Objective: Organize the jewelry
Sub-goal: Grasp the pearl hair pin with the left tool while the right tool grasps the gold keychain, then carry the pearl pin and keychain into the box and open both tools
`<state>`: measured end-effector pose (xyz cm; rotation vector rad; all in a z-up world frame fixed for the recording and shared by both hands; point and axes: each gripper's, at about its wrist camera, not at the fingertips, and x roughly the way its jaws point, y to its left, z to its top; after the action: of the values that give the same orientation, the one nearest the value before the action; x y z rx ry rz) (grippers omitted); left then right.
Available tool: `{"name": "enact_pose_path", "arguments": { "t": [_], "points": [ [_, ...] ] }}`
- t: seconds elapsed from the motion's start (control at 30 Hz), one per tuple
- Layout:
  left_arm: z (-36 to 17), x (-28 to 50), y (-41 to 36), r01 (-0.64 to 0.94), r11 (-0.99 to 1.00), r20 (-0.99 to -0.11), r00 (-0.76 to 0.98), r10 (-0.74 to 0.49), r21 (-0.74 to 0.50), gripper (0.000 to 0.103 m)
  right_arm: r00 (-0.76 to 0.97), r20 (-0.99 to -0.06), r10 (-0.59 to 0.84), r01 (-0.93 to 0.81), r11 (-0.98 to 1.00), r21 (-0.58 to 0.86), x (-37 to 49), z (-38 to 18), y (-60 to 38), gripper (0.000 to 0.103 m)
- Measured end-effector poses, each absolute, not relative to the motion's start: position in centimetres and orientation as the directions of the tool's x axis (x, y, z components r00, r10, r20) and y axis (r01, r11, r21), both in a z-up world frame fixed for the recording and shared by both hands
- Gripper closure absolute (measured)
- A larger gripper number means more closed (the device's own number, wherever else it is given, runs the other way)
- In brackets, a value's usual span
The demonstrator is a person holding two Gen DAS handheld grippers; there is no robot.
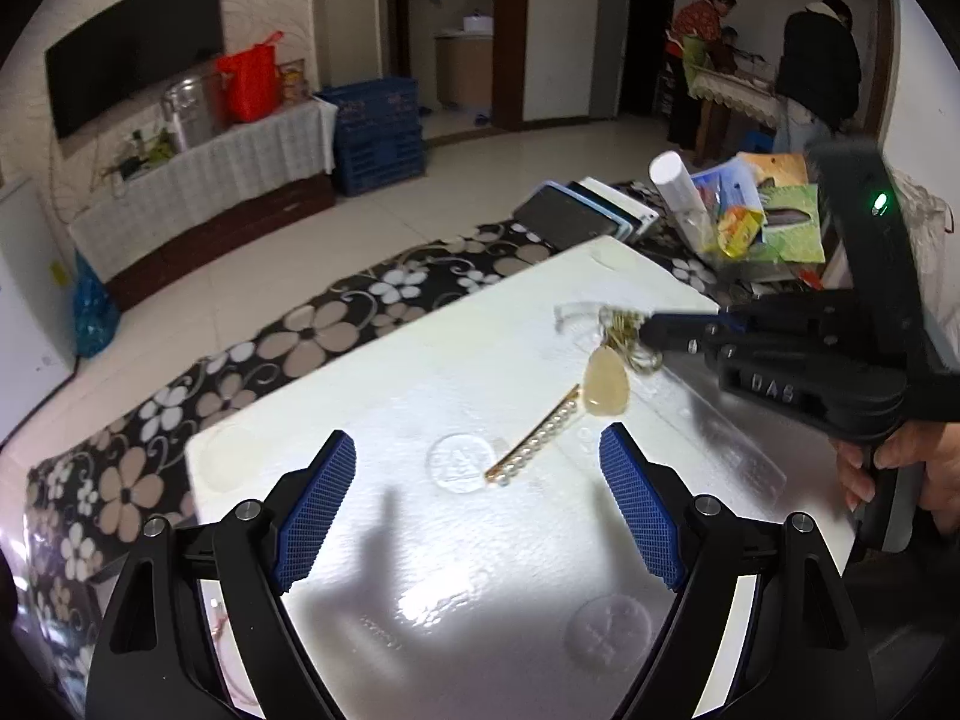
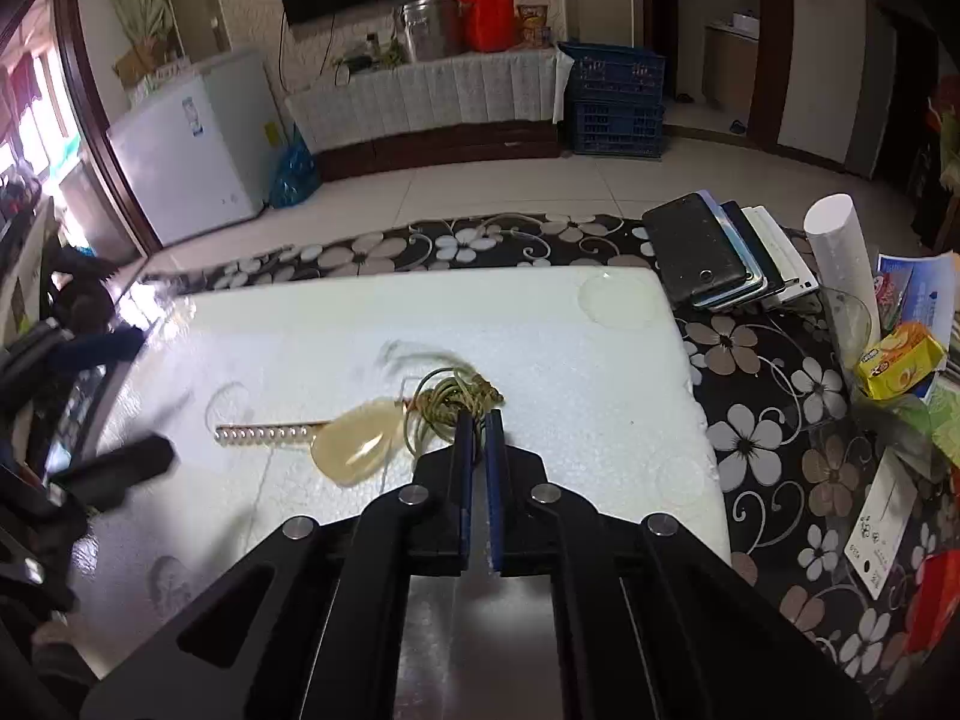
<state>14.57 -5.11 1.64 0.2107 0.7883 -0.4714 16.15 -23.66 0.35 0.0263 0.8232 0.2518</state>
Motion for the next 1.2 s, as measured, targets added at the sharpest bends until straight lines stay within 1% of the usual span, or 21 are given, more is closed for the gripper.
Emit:
{"name": "enact_pose_path", "arguments": {
  "t": [0.17, 0.27, 0.37, 0.4, 0.43, 0.5, 0.53, 0.6, 0.67, 0.73, 0.77, 0.8, 0.83, 0.93, 1.0, 1.2],
  "points": [
    [1.2, 14.8, -7.1, 0.527, 0.850, -0.732, 0.588, -0.344, 0.023, 0.019, 0.694, -0.669, 0.265, -0.204, 0.964, 0.170, 15.1, 2.4, -24.9, 0.099],
    [0.5, 15.1, -8.5, 0.539, 0.839, -0.751, 0.584, -0.308, 0.075, 0.024, 0.725, -0.630, 0.277, -0.205, 0.961, 0.187, 14.0, 3.9, -25.6, 0.099],
    [-0.5, 15.4, -9.4, 0.548, 0.832, -0.774, 0.563, -0.289, 0.088, 0.033, 0.744, -0.600, 0.294, -0.212, 0.955, 0.205, 13.2, 5.0, -26.2, 0.099],
    [-0.8, 15.5, -9.5, 0.547, 0.832, -0.782, 0.558, -0.278, 0.094, 0.037, 0.746, -0.594, 0.300, -0.216, 0.954, 0.210, 13.1, 5.2, -26.3, 0.099],
    [-1.1, 15.7, -9.5, 0.544, 0.834, -0.786, 0.555, -0.274, 0.093, 0.038, 0.748, -0.588, 0.308, -0.222, 0.951, 0.215, 12.9, 5.4, -26.4, 0.099],
    [-1.0, 15.8, -9.3, 0.541, 0.838, -0.785, 0.549, -0.288, 0.071, 0.045, 0.751, -0.580, 0.316, -0.230, 0.948, 0.219, 12.8, 5.7, -26.6, 0.099],
    [-1.0, 15.9, -9.2, 0.541, 0.839, -0.785, 0.543, -0.298, 0.055, 0.049, 0.751, -0.577, 0.321, -0.235, 0.947, 0.221, 12.7, 5.8, -26.6, 0.099],
    [-1.0, 15.8, -9.1, 0.539, 0.840, -0.781, 0.548, -0.300, 0.055, 0.051, 0.750, -0.575, 0.328, -0.243, 0.944, 0.223, 12.6, 5.9, -26.5, 0.099],
    [-0.9, 15.6, -9.2, 0.545, 0.836, -0.779, 0.548, -0.304, 0.058, 0.057, 0.745, -0.575, 0.338, -0.251, 0.941, 0.227, 12.6, 5.8, -26.5, 0.099],
    [-0.9, 15.7, -9.3, 0.538, 0.840, -0.781, 0.554, -0.289, 0.071, 0.072, 0.743, -0.575, 0.344, -0.257, 0.939, 0.230, 12.4, 5.7, -26.5, 0.099],
    [-0.8, 15.7, -9.2, 0.536, 0.841, -0.782, 0.553, -0.286, 0.071, 0.076, 0.742, -0.575, 0.346, -0.259, 0.938, 0.231, 12.4, 5.7, -26.5, 0.099],
    [-0.8, 15.7, -9.2, 0.534, 0.842, -0.782, 0.554, -0.285, 0.071, 0.083, 0.742, -0.573, 0.348, -0.261, 0.937, 0.232, 12.4, 5.7, -26.5, 0.099],
    [-0.7, 15.6, -9.1, 0.532, 0.843, -0.781, 0.558, -0.281, 0.076, 0.088, 0.742, -0.572, 0.350, -0.263, 0.937, 0.231, 12.3, 5.8, -26.4, 0.099],
    [-0.8, 15.3, -9.5, 0.539, 0.836, -0.779, 0.566, -0.271, 0.101, 0.094, 0.744, -0.568, 0.351, -0.266, 0.936, 0.231, 12.2, 5.8, -26.4, 0.099],
    [-0.7, 15.1, -9.6, 0.542, 0.833, -0.781, 0.565, -0.266, 0.109, 0.095, 0.745, -0.567, 0.352, -0.267, 0.936, 0.230, 12.2, 5.8, -26.4, 0.099],
    [-0.5, 15.3, -8.9, 0.515, 0.853, -0.771, 0.574, -0.275, 0.078, 0.095, 0.744, -0.564, 0.360, -0.280, 0.933, 0.226, 12.0, 6.1, -26.0, 0.099]
  ]
}}
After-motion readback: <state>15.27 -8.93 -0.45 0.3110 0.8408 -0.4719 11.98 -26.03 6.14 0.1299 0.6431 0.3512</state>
